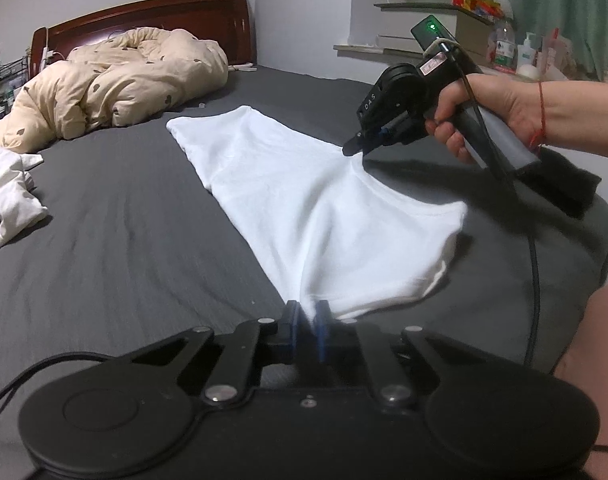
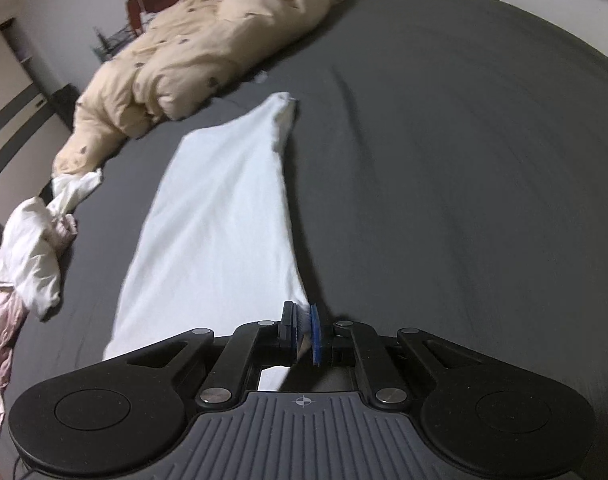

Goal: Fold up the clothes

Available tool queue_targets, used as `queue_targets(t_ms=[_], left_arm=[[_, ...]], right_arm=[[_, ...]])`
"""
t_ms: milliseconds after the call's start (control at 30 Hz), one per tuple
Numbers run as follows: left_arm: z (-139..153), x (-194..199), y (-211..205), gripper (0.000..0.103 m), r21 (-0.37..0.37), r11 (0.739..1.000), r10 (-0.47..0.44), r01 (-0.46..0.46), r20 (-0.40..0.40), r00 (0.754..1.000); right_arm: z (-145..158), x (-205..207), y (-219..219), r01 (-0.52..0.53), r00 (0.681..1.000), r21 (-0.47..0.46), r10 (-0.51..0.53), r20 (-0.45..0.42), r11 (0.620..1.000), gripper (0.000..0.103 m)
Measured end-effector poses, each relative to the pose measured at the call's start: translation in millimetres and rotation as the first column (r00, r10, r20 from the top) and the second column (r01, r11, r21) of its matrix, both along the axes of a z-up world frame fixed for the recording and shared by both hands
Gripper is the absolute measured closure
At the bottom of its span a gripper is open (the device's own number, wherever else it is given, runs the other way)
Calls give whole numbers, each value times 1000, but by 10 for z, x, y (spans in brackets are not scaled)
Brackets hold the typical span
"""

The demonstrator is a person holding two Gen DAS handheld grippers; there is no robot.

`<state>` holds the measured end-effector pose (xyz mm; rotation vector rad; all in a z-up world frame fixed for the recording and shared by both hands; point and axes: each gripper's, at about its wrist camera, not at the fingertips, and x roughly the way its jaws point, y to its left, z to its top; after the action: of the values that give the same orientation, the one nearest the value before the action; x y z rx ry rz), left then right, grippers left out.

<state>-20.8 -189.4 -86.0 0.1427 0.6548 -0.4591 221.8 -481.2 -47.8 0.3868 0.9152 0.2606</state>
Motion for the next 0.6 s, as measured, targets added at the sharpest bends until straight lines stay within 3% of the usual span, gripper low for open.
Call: queue_targets(t_ms=[133, 167, 233, 267, 300, 500, 600], left_arm=[[1, 8, 0, 94, 0, 1000, 2, -2, -14, 1000], [7, 11, 5, 94, -1, 1000, 2, -2, -18, 1000], [15, 18, 29, 94, -13, 1000, 6, -6, -26, 1000], [21, 16, 45, 94, -21, 1000, 9, -9, -25, 1000], [27, 15, 62, 93, -29, 999, 12, -13, -25, 1000], [17, -55, 90, 86, -5, 1000, -28, 28, 15, 999], [10, -112, 73, 85, 32, 996, -79, 78, 43, 996]], right_arm=[[-37, -17, -109, 38, 999, 68, -37, -19, 997, 95], [-25, -27, -135, 38, 999, 88, -36, -24, 995, 89], [33, -74, -199, 33, 999, 124, -31, -20, 992, 68], [80, -120, -235, 31, 999, 134, -29, -19, 991, 45], [133, -192, -275, 27, 1000, 138, -25, -19, 990, 34], [318, -808, -300, -137, 987, 111, 146, -72, 984, 34], [280, -1169, -310, -135, 980, 140, 152, -125, 981, 34]])
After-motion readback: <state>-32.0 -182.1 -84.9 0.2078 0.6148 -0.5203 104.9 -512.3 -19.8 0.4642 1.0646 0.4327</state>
